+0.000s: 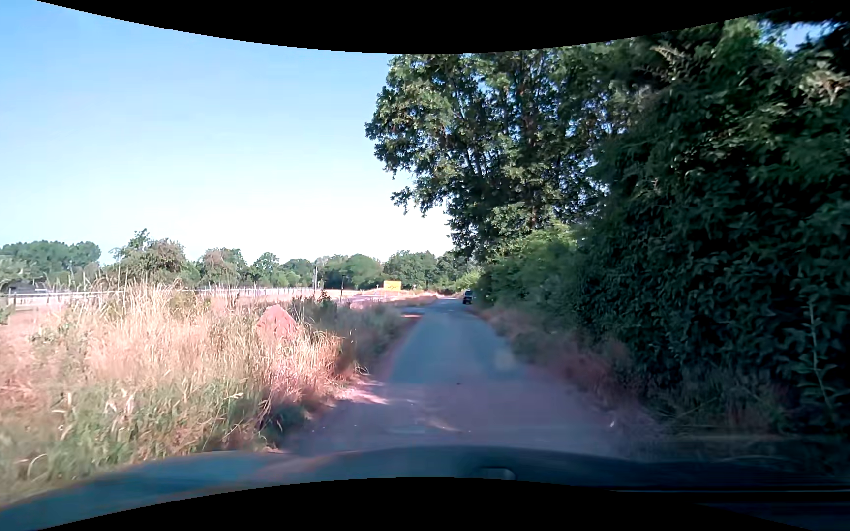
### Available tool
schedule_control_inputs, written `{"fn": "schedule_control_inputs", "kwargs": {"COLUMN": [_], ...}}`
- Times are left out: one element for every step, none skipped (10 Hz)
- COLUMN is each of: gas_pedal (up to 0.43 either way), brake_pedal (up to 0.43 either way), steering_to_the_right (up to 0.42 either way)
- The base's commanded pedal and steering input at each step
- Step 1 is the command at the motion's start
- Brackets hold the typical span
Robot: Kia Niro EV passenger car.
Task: Follow the waypoints while adhering to traffic rules and regulations
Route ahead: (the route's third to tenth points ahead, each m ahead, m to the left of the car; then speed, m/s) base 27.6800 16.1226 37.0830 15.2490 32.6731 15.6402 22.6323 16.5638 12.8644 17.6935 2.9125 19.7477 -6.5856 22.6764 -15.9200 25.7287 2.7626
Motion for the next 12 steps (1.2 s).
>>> {"fn": "schedule_control_inputs", "kwargs": {"gas_pedal": [0.039,0.039,0.039,0.039,0.039,0.039,0.039,0.039,0.039,0.039,0.039,0.039], "brake_pedal": [0.000,0.000,0.000,0.000,0.000,0.000,0.000,0.000,0.000,0.000,0.000,0.000], "steering_to_the_right": [-0.003,-0.003,-0.003,-0.003,-0.003,-0.002,-0.002,-0.002,-0.002,-0.002,-0.002,-0.001]}}
